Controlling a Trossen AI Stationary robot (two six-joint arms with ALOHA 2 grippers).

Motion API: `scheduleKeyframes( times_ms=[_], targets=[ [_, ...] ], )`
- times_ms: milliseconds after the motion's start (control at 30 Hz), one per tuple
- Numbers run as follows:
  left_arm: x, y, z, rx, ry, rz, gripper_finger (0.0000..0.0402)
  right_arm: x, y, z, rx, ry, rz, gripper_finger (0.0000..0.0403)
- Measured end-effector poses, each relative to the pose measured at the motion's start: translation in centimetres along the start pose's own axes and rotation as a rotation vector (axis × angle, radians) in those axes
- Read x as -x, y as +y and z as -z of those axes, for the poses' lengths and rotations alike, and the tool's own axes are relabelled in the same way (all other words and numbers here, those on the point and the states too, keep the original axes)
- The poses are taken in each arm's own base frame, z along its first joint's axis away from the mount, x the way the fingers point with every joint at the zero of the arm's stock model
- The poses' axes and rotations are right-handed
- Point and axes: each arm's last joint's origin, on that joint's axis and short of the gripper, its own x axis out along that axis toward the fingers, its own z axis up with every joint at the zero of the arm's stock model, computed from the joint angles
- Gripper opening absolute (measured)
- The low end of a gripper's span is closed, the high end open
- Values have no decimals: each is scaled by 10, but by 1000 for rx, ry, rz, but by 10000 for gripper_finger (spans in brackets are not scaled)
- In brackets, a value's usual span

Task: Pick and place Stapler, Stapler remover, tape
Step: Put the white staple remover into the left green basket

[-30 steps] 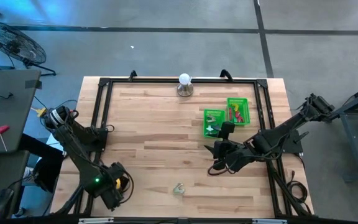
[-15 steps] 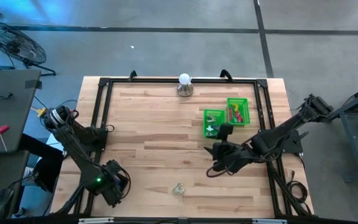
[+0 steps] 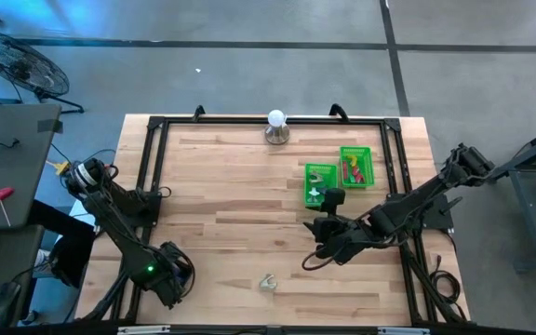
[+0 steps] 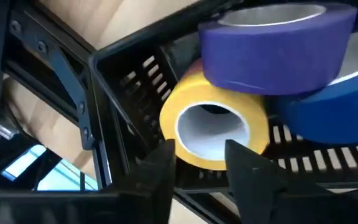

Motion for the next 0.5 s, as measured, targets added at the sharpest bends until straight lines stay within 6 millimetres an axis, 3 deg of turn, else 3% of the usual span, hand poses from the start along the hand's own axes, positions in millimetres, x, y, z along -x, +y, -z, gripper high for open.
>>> scheduleKeyframes(
  times_ms=[267, 500],
  targets=[
    [3, 0, 3, 5, 60, -11, 172, 0, 0, 0, 1, 0, 1, 206],
    [35, -11, 5, -22, -167, 101, 172, 0, 0, 0, 14, 2, -13, 206]
  ],
)
